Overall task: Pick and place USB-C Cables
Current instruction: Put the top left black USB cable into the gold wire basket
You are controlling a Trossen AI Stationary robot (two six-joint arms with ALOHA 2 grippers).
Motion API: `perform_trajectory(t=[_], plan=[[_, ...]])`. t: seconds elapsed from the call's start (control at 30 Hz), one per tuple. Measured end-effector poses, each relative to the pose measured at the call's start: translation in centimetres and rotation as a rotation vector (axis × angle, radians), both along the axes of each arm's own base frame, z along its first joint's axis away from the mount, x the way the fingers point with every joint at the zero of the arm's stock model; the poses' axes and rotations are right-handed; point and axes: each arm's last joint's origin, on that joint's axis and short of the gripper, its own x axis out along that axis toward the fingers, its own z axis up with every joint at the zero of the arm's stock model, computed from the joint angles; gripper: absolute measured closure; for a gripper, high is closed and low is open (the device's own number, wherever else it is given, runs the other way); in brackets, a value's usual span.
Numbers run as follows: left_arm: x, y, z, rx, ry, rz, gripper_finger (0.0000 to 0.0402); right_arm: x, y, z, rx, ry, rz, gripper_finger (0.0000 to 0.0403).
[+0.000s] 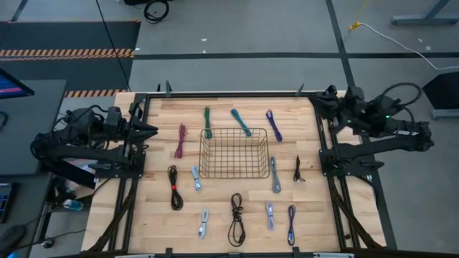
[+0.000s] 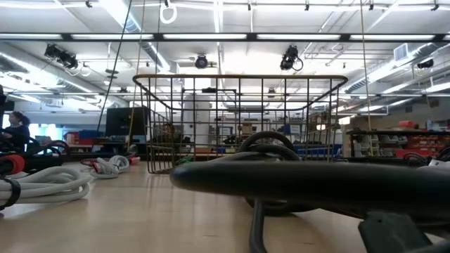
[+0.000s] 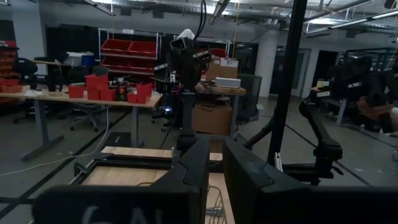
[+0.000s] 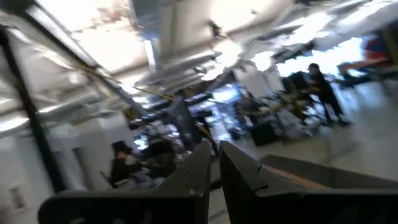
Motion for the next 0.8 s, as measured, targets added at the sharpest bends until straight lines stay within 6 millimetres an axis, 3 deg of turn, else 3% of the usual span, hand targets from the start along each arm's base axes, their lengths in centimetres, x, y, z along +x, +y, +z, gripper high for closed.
perform_trajectory(t=[0.13, 0.23, 0.53, 0.8], plan=[[0.0, 0.0, 0.0, 0.0, 0.0, 0.0, 0.0351, 1.4, 0.2, -0.3, -0.081, 0.046, 0.048, 0.0362], [0.0, 0.0, 0.0, -0.001, 0.0, 0.0, 0.0351, 2.0, 0.5, 0.3, -0.171, -0.014, 0.113, 0.0362], [0.0, 0.1, -0.1, -0.004, 0.005, 0.05, 0.0347, 2.0, 0.5, 1.5, -0.268, -0.14, 0.075, 0.0354], [0.0, 0.4, -0.1, -0.027, 0.005, 0.133, 0.0272, 1.7, 0.5, 1.9, -0.261, -0.189, 0.049, 0.0324]])
